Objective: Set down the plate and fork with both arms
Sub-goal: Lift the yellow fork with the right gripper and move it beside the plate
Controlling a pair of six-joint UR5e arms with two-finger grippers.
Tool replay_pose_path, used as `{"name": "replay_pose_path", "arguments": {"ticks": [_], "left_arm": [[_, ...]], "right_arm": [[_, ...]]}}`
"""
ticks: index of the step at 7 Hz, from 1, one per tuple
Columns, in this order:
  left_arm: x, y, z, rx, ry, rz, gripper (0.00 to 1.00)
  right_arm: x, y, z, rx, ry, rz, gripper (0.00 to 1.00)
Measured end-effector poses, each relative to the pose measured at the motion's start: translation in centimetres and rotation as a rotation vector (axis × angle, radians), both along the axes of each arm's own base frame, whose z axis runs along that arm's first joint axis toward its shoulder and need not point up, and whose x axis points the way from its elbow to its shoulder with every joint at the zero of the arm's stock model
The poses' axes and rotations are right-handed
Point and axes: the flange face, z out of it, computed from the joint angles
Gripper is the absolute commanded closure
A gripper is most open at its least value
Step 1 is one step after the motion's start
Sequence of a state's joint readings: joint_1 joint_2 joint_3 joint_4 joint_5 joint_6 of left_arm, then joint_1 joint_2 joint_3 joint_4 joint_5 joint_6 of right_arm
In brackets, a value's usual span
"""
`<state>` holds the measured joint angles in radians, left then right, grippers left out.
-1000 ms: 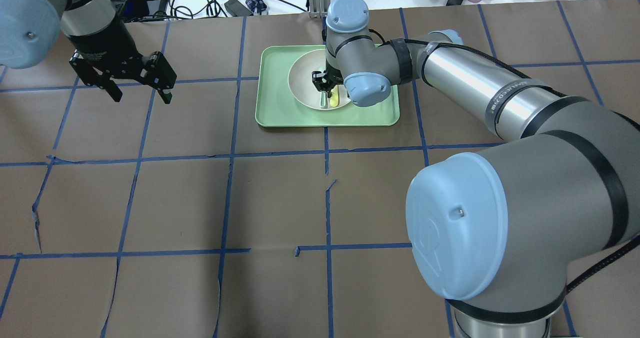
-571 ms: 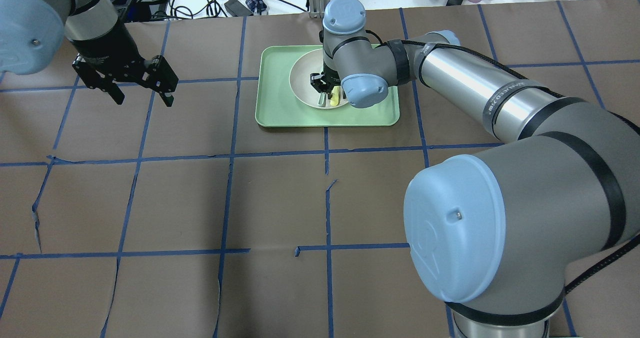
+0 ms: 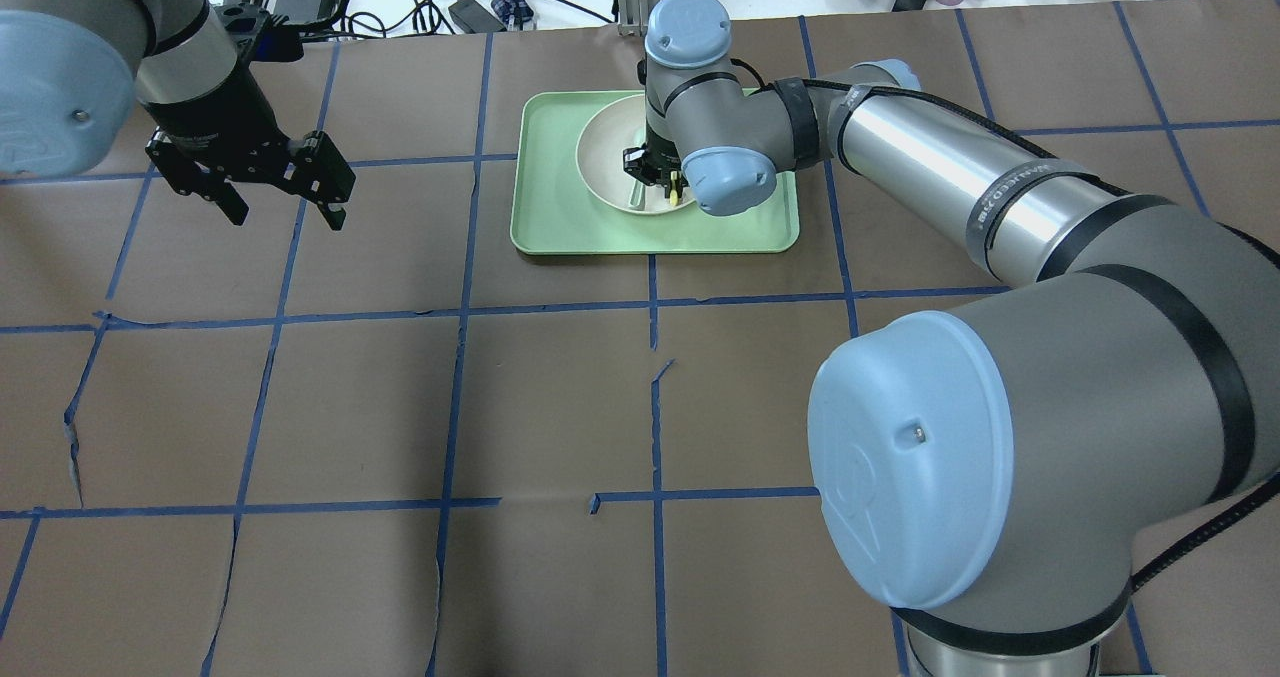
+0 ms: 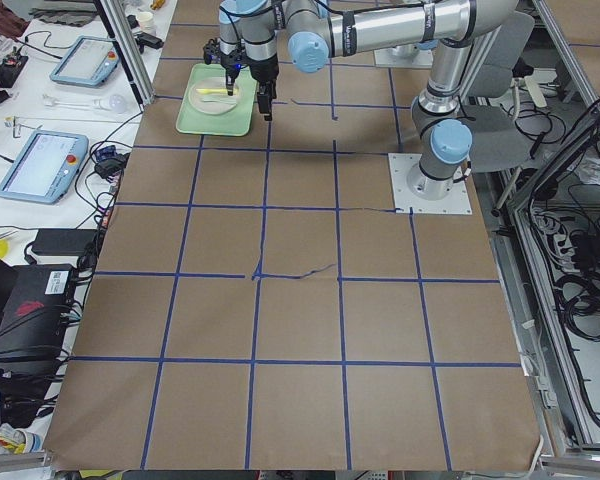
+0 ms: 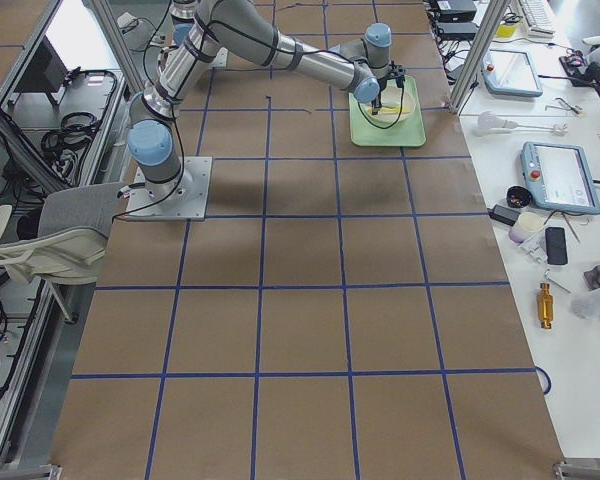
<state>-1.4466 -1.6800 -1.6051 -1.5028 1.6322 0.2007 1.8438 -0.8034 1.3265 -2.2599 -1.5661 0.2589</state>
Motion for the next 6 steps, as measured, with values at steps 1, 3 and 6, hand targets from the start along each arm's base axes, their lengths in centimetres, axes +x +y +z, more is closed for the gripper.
{"name": "replay_pose_path", "arguments": {"ticks": [1,3,6], "left_arm": [[0.0,0.1,0.0,-0.001,0.0,-0.003,0.0],[0.0,0.1,-0.1,-0.002,0.001,-0.002,0.0],[-0.4,0.3,0.9,-0.022,-0.005,0.003,0.0]], "right_arm": [[0.0,0.0,0.5,-0.005,0.0,0.003,0.82],[-1.0,-0.2,3.7,-0.043,0.002,0.013,0.84],[-6.9,-0.5,5.7,-0.018,0.051,-0.042,0.84]]}}
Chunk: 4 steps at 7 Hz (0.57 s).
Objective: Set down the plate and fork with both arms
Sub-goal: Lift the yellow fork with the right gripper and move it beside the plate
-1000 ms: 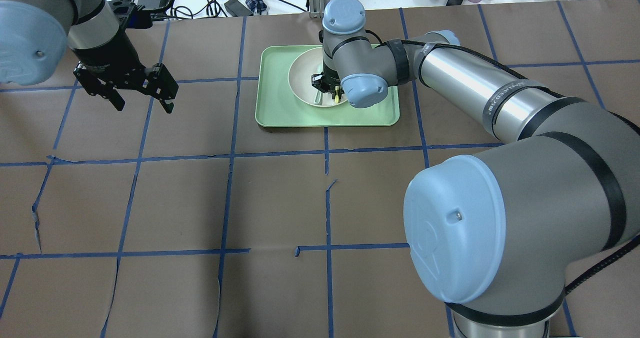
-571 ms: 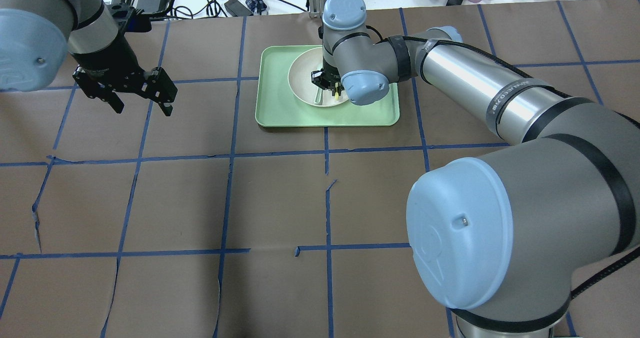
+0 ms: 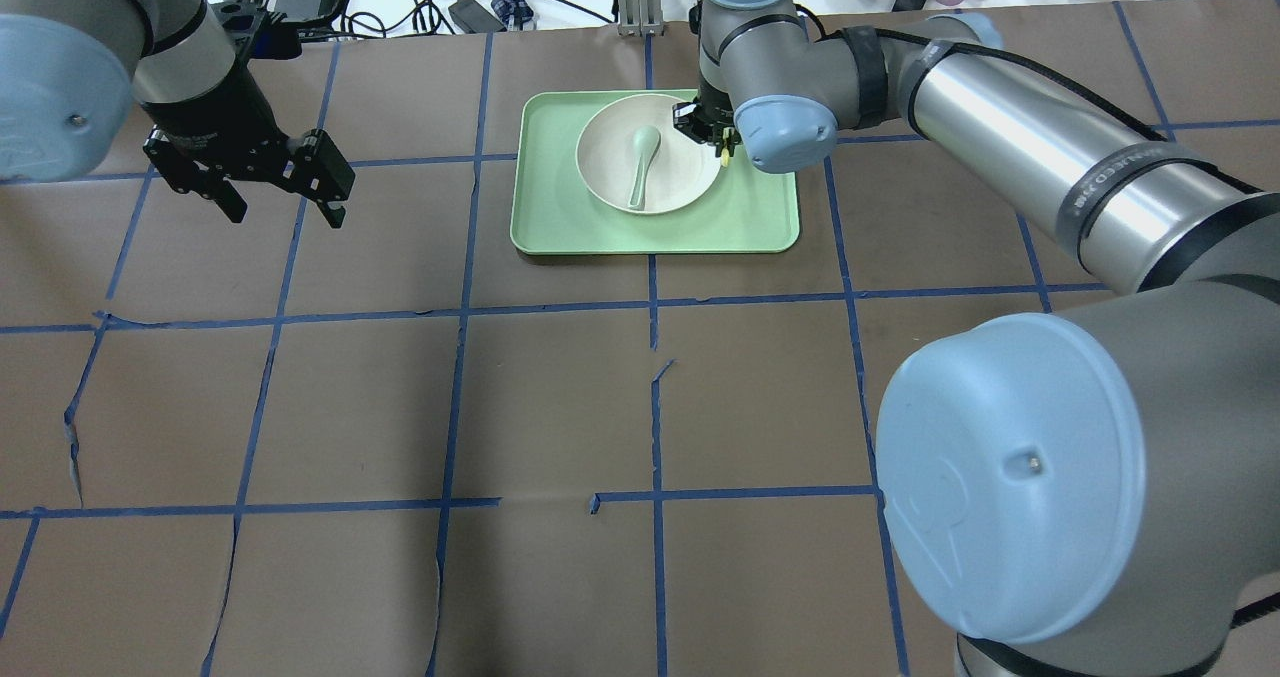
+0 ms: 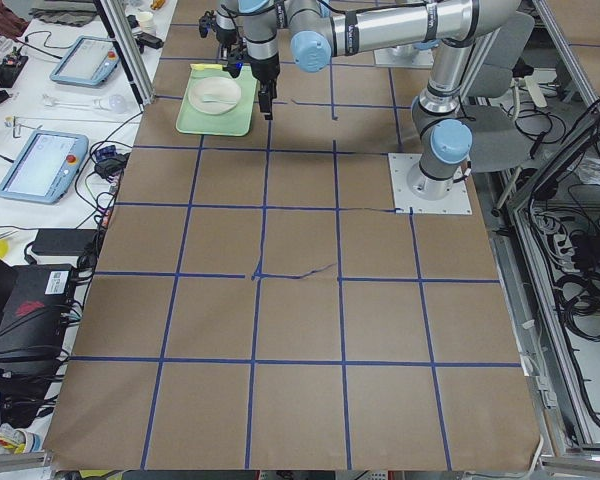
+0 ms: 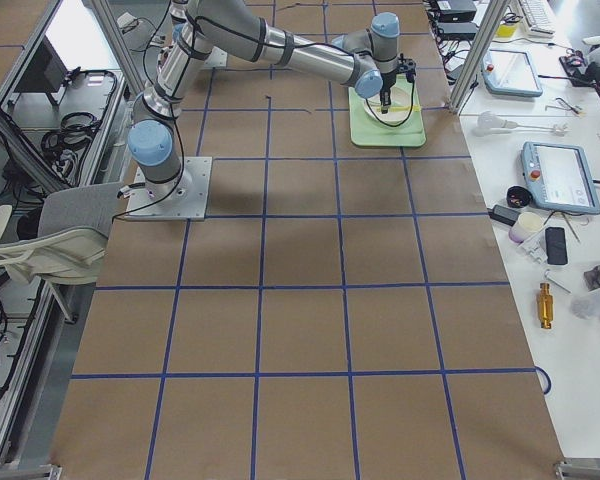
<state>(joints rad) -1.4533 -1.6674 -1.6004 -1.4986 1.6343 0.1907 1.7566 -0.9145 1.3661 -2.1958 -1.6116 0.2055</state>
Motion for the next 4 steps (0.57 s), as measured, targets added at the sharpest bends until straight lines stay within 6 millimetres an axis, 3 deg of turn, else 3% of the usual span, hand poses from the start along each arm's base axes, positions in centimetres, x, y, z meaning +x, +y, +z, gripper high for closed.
{"name": "replay_pose_path", "arguments": {"ticks": [2,3,4], "left_arm": [[-0.3,0.3,1.1,-0.028,0.001,-0.001,0.0],[-0.5,0.6,1.6,-0.047,0.004,-0.002,0.0],[-0.7,0.8,1.8,-0.056,0.006,-0.004,0.0]], "right_arm": [[-1.4,1.7,-2.5,0.036,0.0,-0.011,0.85],[-1.5,2.4,-3.8,0.039,-0.004,-0.011,0.72],[-1.6,2.8,-4.4,0.039,-0.004,-0.011,0.13]]}}
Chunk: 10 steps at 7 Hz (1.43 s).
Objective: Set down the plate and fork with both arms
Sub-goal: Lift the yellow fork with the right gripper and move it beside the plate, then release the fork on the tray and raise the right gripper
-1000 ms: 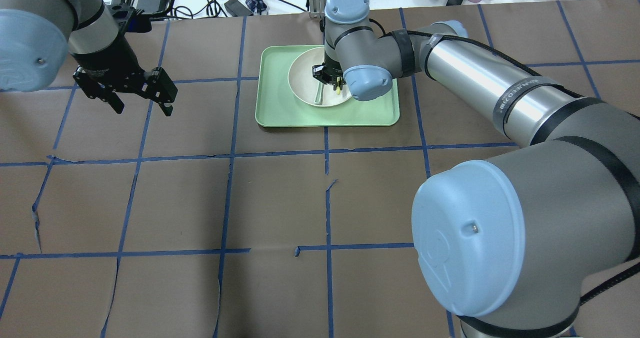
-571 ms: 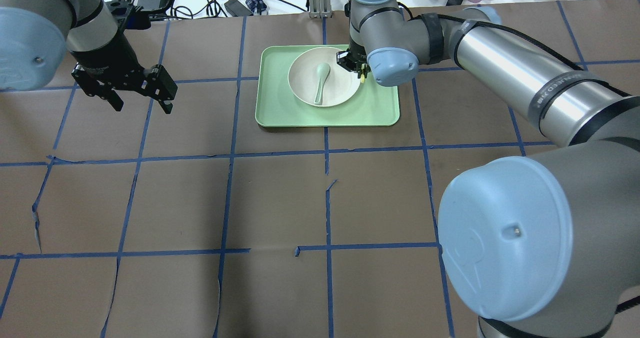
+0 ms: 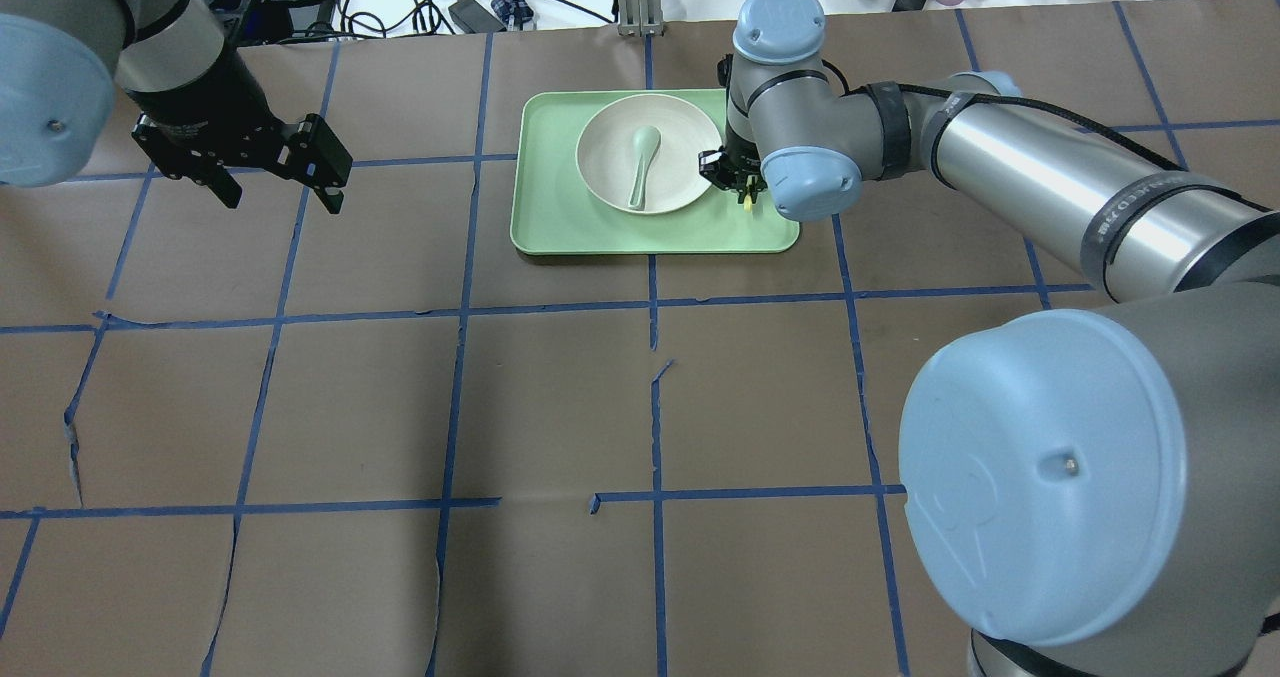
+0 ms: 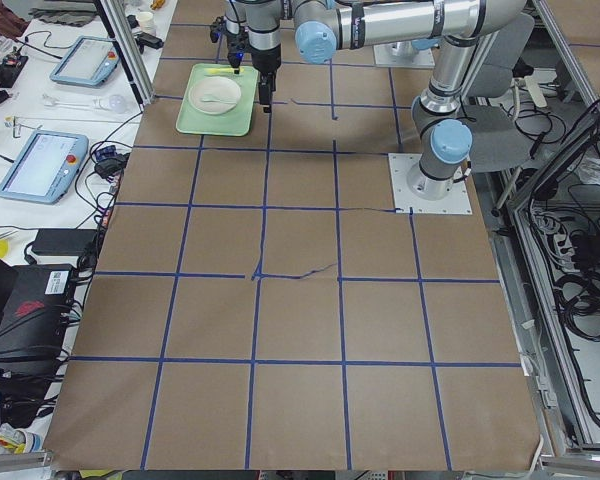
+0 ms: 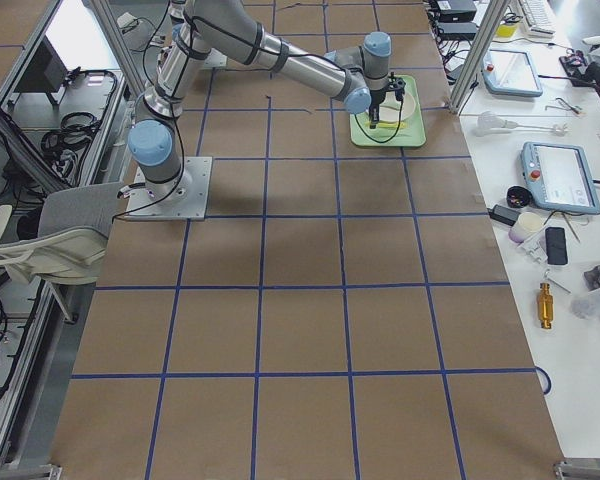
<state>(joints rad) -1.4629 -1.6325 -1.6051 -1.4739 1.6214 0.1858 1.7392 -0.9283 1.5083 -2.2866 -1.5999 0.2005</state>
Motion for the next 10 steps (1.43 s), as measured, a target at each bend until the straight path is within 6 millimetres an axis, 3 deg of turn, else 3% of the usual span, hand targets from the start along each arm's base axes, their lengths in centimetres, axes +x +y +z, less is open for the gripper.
{"name": "replay_pose_path", "arguments": {"ticks": [1,3,4,7,10], "left_arm": [[-0.1,0.3,0.5,-0.01,-0.002,-0.004,0.0],[-0.3,1.1,1.9,-0.035,-0.008,-0.013,0.0],[-0.3,1.3,2.2,-0.044,-0.004,-0.015,0.0],[-0.6,1.4,2.5,-0.072,0.018,-0.024,0.0],[-0.8,2.1,3.1,-0.08,0.034,-0.026,0.0]], "right_arm": [[0.0,0.2,-0.2,-0.001,0.0,-0.002,0.0],[-0.2,0.4,0.6,-0.009,0.009,-0.006,0.0],[-0.3,1.0,2.3,-0.013,0.015,0.0,0.0],[-1.5,5.1,11.5,0.042,0.051,0.028,0.0],[-2.9,11.4,22.0,0.072,0.072,0.094,0.0]]}}
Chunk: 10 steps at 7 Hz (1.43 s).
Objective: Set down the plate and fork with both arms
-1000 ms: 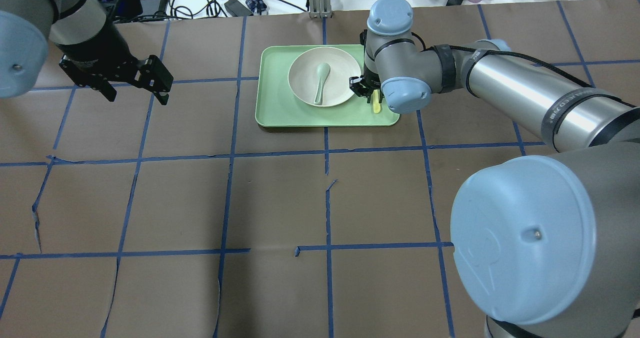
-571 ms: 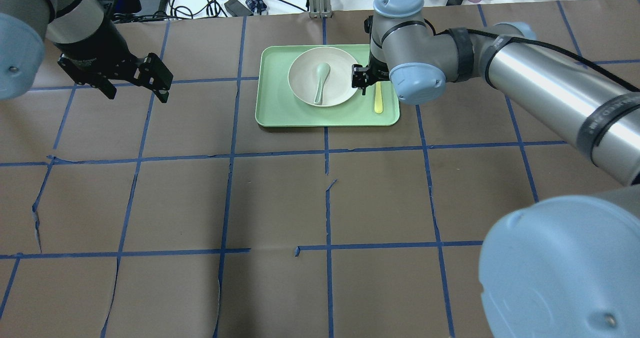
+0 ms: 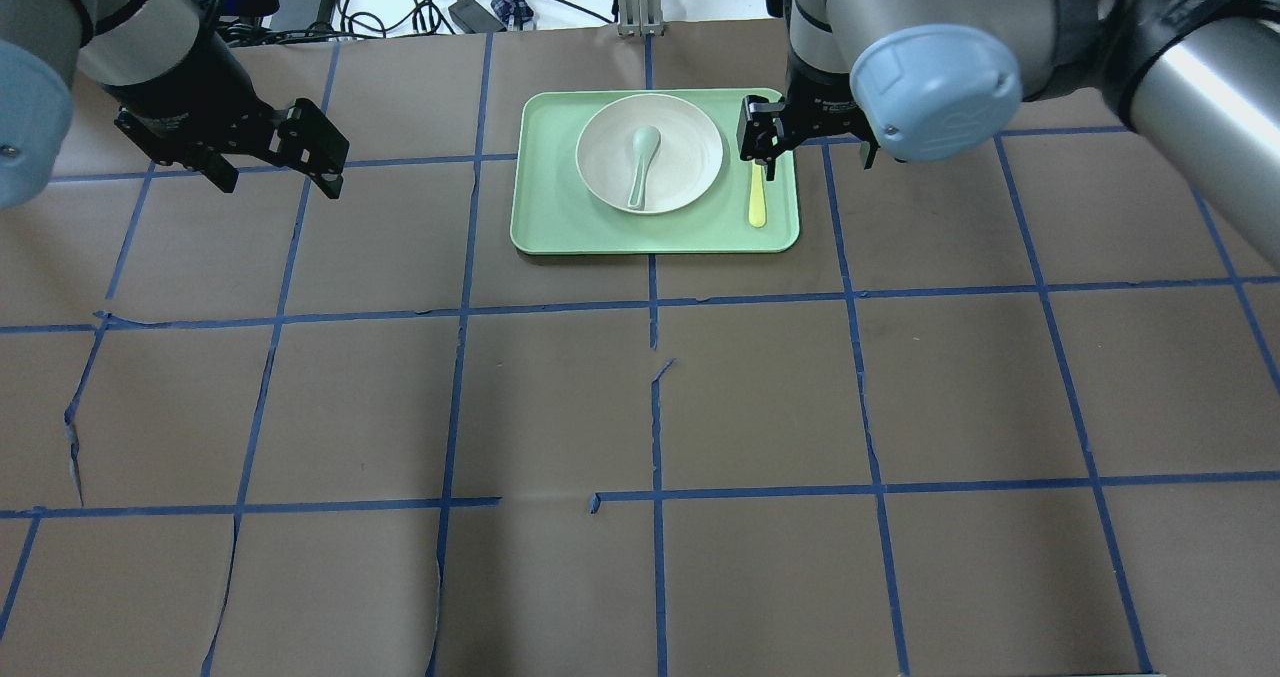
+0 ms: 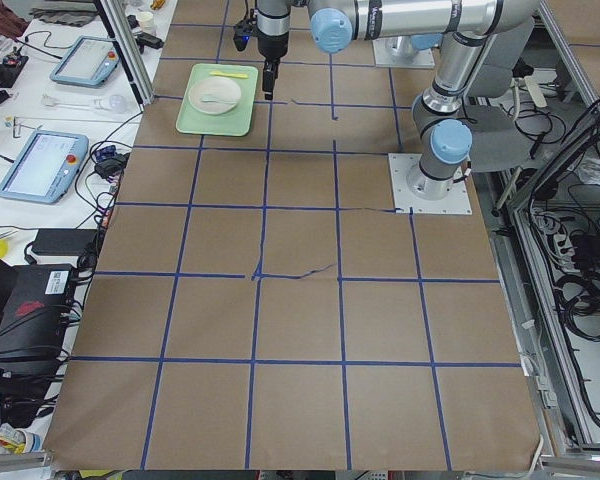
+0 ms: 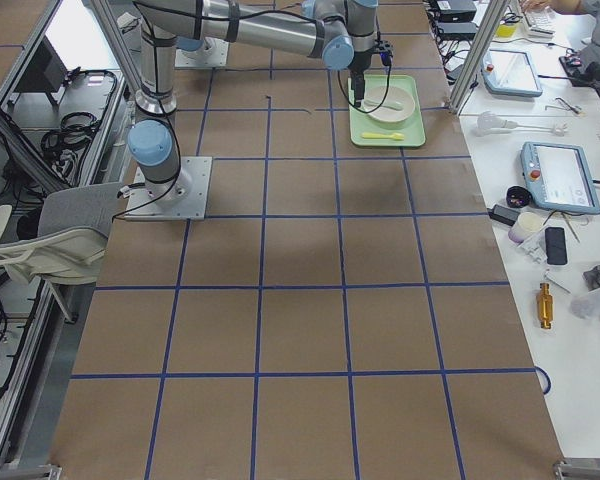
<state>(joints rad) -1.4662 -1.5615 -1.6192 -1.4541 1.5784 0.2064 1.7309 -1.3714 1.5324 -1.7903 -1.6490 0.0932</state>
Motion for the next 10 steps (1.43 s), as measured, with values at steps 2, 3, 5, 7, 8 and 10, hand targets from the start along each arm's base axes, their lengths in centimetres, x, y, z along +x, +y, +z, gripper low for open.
{"name": "replay_pose_path", "arguments": {"ticks": [2,3,5,7,8,10], "left_arm": [[0.0,0.8,0.6,-0.002,-0.004,0.0,0.0],[0.0,0.9,0.6,-0.001,-0.006,0.0,0.0],[0.0,0.9,0.4,0.004,-0.007,0.001,0.0],[0.0,0.9,0.5,0.011,-0.008,0.001,0.0],[0.0,0.8,0.3,0.016,-0.004,0.006,0.0],[-0.1,1.3,1.0,0.02,0.0,0.014,0.0]], "right_arm": [[-0.5,3.9,5.1,-0.022,-0.025,0.068,0.0],[-0.7,5.2,6.8,-0.04,-0.033,0.078,0.0],[-2.4,6.0,9.1,-0.057,-0.071,0.056,0.0],[-5.8,5.2,11.7,-0.067,-0.111,-0.028,0.0],[-6.5,5.1,12.2,-0.066,-0.098,-0.072,0.0],[-6.6,5.0,12.2,-0.06,-0.091,-0.12,0.0]]}}
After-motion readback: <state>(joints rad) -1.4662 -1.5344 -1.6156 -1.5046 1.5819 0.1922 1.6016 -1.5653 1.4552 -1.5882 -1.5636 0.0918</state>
